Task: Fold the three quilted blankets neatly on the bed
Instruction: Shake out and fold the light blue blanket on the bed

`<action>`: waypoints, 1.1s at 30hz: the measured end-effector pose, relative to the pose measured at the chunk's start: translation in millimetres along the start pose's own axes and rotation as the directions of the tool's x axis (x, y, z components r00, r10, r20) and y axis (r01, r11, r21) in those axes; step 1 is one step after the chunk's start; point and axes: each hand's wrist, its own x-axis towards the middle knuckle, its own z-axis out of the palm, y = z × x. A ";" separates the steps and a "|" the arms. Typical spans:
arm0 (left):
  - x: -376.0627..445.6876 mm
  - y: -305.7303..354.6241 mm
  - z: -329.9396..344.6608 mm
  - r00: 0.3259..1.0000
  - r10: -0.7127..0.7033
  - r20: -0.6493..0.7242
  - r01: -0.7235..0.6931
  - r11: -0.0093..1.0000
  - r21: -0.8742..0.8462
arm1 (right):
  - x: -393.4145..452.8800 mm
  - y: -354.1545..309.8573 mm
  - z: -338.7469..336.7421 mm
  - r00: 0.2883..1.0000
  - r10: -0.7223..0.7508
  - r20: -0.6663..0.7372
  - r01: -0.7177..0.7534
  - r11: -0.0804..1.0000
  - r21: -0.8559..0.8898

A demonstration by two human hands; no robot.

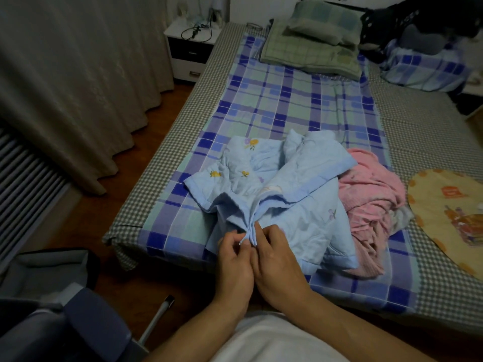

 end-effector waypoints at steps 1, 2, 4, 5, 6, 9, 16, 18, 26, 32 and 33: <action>0.4 1.1 -0.5 1.000 0.007 0.003 -0.007 1.000 -0.002 | -1.3 -0.6 -0.7 1.000 -0.010 0.008 0.010 1.000 -0.009; 0.5 1.7 -0.3 1.000 0.007 0.014 -0.006 1.000 -0.015 | -2.8 -0.2 -1.0 1.000 -0.017 0.011 0.017 1.000 -0.021; -0.3 2.6 0.4 0.999 0.008 0.053 -0.007 1.000 -0.023 | -3.9 3.6 -0.6 1.000 -0.009 0.001 0.009 0.999 -0.032; -1.3 3.7 0.4 0.997 0.008 0.077 -0.007 1.000 -0.010 | -2.9 7.1 -0.3 1.000 0.006 -0.020 -0.007 1.000 -0.023; -2.4 6.3 0.6 0.995 0.006 0.104 -0.005 1.000 -0.003 | -0.6 11.3 -0.3 0.998 0.026 -0.051 -0.026 1.000 -0.001; -1.2 15.7 -0.1 0.976 0.056 0.209 -0.064 0.997 0.034 | 6.9 21.7 -4.6 0.984 0.115 -0.134 -0.096 0.985 0.144; 45.1 28.1 -4.9 0.807 0.448 0.385 -0.581 0.717 0.385 | 24.6 39.1 -60.7 0.866 0.395 -0.306 -0.226 0.856 0.465; 68.6 49.3 8.6 0.708 0.483 0.515 -0.700 0.576 0.422 | 40.1 37.6 -105.7 0.864 0.381 -0.329 -0.159 0.826 0.540; 101.1 212.0 133.1 0.290 0.609 0.738 -0.957 0.182 0.225 | 89.4 8.3 -279.7 0.822 0.153 -0.549 0.215 0.809 0.547; 75.9 350.1 186.6 0.087 0.636 0.766 -0.996 0.075 0.051 | 112.0 -20.7 -440.8 0.774 0.085 -0.628 0.320 0.802 0.504; 68.5 376.2 193.0 0.070 0.636 0.769 -0.997 0.065 0.036 | 116.7 -30.2 -465.7 0.785 0.052 -0.618 0.335 0.803 0.493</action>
